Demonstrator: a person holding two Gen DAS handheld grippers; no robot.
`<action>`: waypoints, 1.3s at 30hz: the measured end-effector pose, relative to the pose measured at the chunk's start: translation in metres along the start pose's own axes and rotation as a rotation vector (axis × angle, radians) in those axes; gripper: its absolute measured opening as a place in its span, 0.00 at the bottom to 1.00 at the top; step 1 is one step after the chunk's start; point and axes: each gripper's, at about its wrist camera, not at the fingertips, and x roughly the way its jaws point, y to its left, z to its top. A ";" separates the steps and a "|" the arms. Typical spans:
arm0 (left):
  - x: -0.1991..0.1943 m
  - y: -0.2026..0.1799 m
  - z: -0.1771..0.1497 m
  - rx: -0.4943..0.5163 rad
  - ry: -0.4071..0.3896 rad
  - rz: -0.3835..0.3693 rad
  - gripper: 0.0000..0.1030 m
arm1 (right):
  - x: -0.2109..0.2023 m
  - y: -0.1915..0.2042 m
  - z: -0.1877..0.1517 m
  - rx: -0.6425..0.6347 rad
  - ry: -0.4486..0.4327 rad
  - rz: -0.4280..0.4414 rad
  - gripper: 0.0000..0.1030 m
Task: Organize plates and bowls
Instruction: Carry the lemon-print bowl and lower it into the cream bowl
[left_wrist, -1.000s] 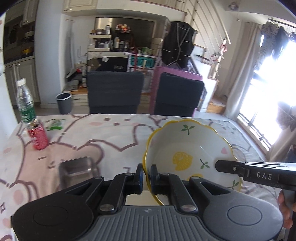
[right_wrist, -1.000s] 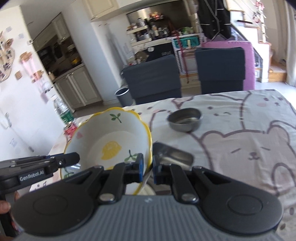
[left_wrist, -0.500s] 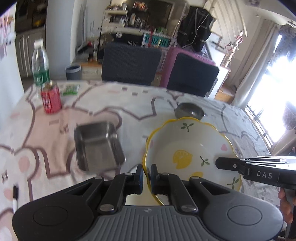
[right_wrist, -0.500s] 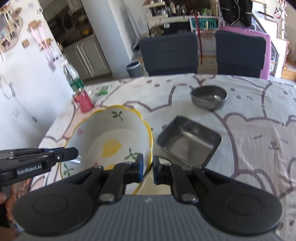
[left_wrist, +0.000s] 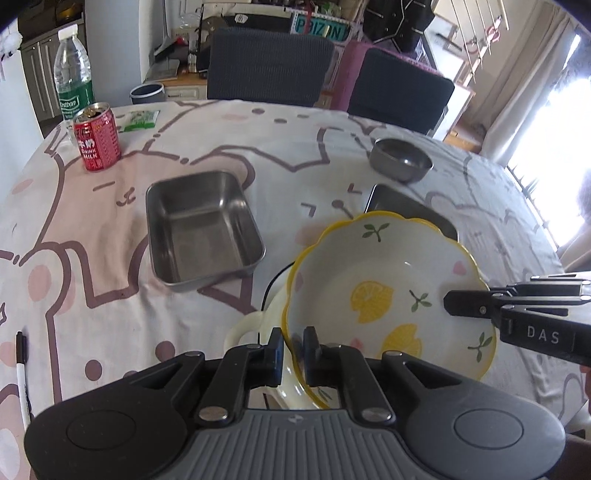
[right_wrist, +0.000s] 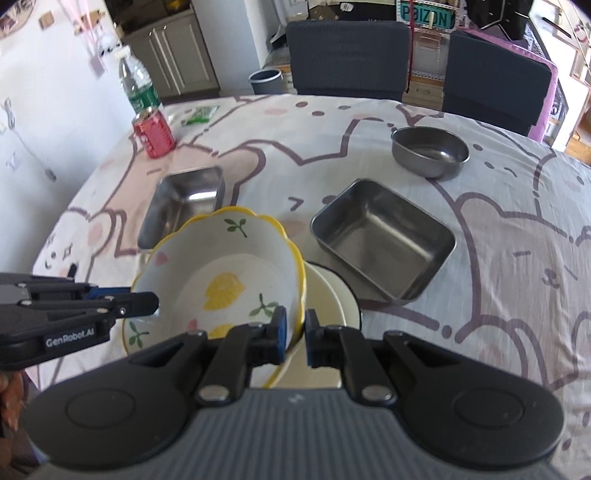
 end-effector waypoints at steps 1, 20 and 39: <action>0.002 0.000 0.000 0.005 0.006 0.003 0.11 | 0.001 0.001 0.000 -0.004 0.006 -0.002 0.12; 0.030 -0.021 -0.010 0.121 0.109 0.044 0.14 | 0.018 -0.002 -0.004 -0.047 0.087 -0.051 0.11; 0.033 -0.022 -0.011 0.162 0.114 0.045 0.14 | 0.026 0.000 -0.004 -0.081 0.123 -0.071 0.11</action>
